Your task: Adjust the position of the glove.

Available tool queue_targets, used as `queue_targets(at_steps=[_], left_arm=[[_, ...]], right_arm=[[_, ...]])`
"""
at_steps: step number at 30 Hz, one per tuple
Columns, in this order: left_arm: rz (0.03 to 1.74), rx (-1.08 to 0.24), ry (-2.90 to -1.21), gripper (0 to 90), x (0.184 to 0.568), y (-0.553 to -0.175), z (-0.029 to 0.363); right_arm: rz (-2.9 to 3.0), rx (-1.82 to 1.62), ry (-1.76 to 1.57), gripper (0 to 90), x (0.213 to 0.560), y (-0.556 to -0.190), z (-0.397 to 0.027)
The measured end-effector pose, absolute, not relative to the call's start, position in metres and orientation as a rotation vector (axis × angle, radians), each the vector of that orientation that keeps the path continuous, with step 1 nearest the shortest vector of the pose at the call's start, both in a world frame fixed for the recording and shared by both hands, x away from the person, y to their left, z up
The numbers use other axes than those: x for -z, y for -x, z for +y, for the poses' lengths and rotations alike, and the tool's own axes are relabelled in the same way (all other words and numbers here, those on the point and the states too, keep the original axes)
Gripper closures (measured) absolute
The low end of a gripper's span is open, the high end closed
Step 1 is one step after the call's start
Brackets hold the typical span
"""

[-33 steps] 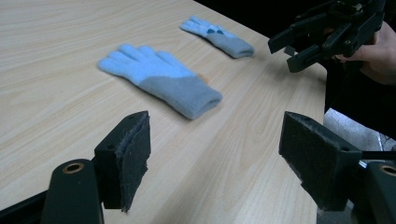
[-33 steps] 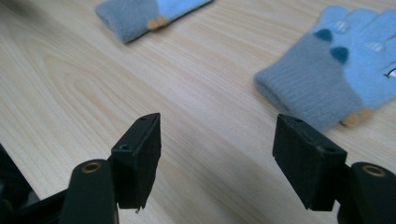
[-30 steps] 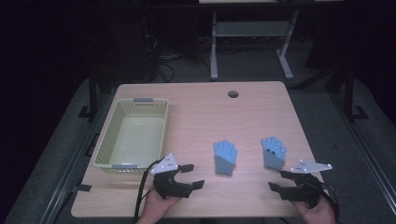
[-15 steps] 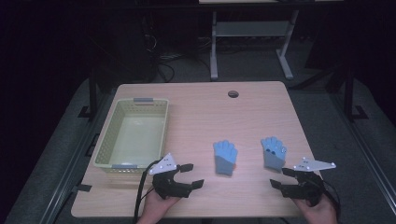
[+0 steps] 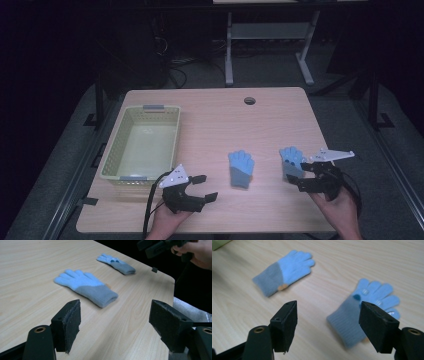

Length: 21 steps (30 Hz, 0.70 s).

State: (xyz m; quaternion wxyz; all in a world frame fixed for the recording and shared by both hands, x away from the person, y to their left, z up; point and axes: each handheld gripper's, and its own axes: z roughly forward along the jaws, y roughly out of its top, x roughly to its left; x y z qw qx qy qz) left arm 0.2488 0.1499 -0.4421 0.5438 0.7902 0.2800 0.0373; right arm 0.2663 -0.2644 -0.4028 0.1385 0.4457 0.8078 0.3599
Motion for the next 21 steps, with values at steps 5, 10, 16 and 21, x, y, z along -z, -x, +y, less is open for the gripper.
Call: queue_targets(at_steps=[5,10,16,21], left_arm=[[0.662,-0.081,-1.883,25.0,0.443,-0.249,0.149],[0.669,-0.09,-1.886,25.0,0.444,-0.248,0.149],[0.673,-0.086,-1.892,25.2,0.445,-0.249,0.147],[0.666,-0.078,-1.889,25.2,0.446,-0.248,0.146]], right_arm=[[2.333,-1.001,-1.313,29.6,0.396,-0.28,-0.262],[2.348,-0.975,-1.338,29.7,0.395,-0.289,-0.261],[2.359,-0.939,-1.346,29.7,0.396,-0.3,-0.261],[2.359,-0.93,-1.359,29.6,0.397,-0.309,-0.263]])
